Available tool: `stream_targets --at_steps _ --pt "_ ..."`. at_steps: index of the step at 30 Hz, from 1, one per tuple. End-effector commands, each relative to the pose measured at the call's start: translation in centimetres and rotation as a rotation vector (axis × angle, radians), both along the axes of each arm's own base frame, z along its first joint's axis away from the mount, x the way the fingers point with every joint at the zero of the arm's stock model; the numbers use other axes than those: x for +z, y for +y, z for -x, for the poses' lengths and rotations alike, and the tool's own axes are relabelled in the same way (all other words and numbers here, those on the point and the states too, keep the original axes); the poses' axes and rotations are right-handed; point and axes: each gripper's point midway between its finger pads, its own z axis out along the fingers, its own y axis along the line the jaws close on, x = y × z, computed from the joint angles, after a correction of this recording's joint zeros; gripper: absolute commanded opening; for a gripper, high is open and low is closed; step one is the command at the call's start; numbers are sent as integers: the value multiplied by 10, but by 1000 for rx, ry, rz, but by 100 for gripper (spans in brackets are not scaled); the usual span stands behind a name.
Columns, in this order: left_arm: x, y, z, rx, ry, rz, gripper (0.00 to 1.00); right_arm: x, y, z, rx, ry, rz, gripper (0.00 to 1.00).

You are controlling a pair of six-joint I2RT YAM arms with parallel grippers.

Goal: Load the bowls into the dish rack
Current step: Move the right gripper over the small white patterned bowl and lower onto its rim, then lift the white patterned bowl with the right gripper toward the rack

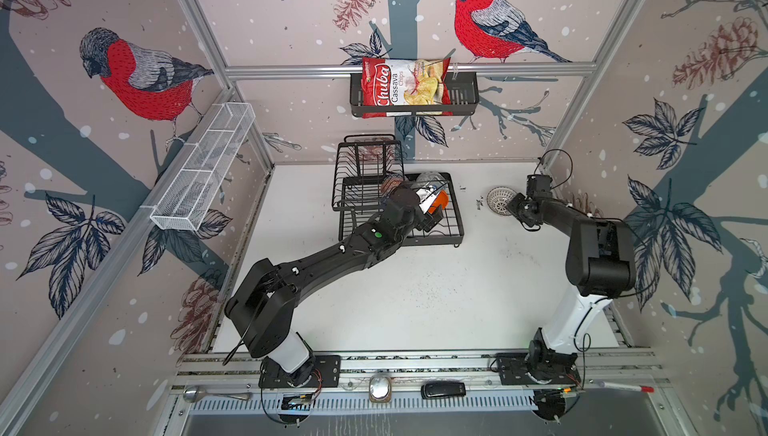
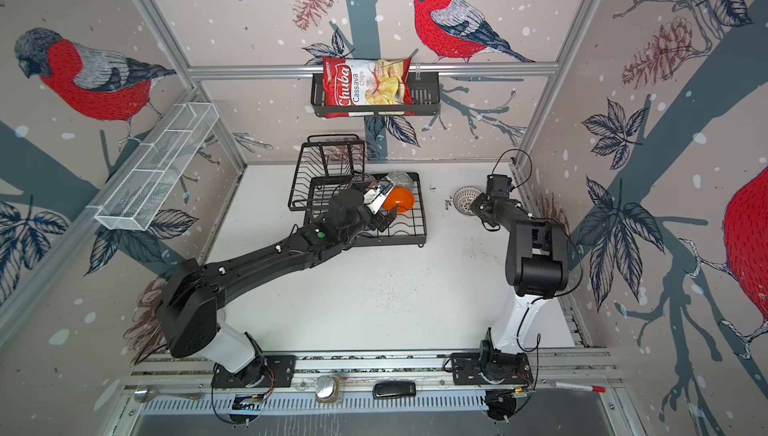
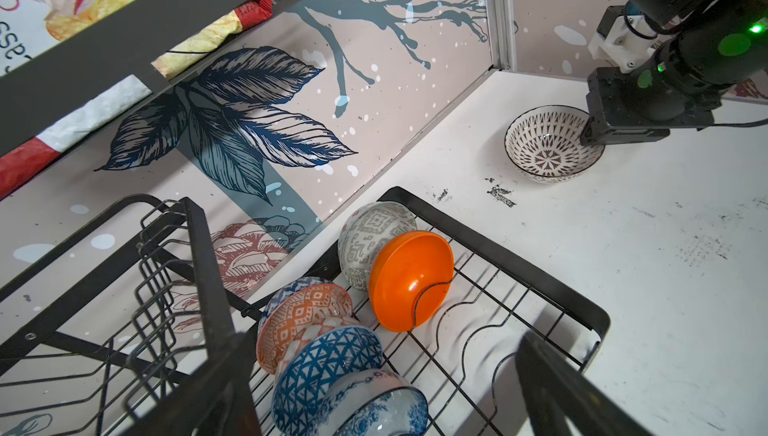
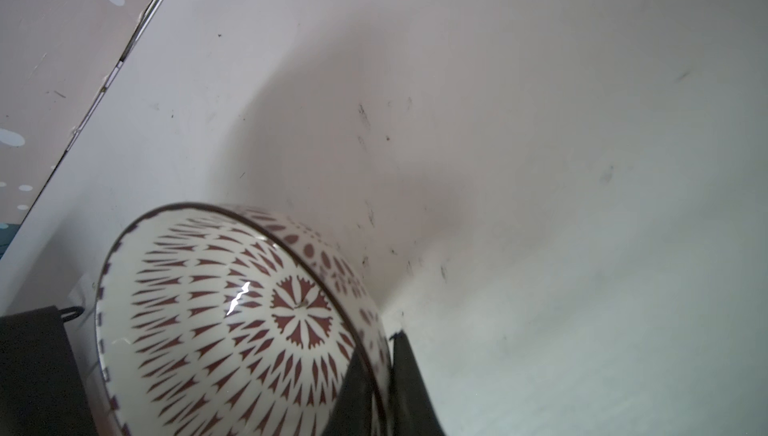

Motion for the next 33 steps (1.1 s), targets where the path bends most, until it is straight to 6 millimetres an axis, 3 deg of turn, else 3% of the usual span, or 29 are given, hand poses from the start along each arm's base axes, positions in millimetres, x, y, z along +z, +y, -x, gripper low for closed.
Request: stream_targets --at_steps 1,10,15,18,25,33 --pt "-1 0 3 1 9 28 98 20 11 0 39 -74 -6 8" --pt "-5 0 -1 25 53 38 98 71 56 33 88 -234 -32 5" --pt "0 5 -5 46 94 132 98 113 88 49 131 -370 -9 5" --pt "-1 7 -12 62 150 182 97 124 96 58 124 -436 -35 5" --pt "2 11 -22 70 220 305 98 149 122 70 154 -571 -68 4" --pt "7 18 -25 85 212 361 97 202 156 72 133 -739 -145 1"
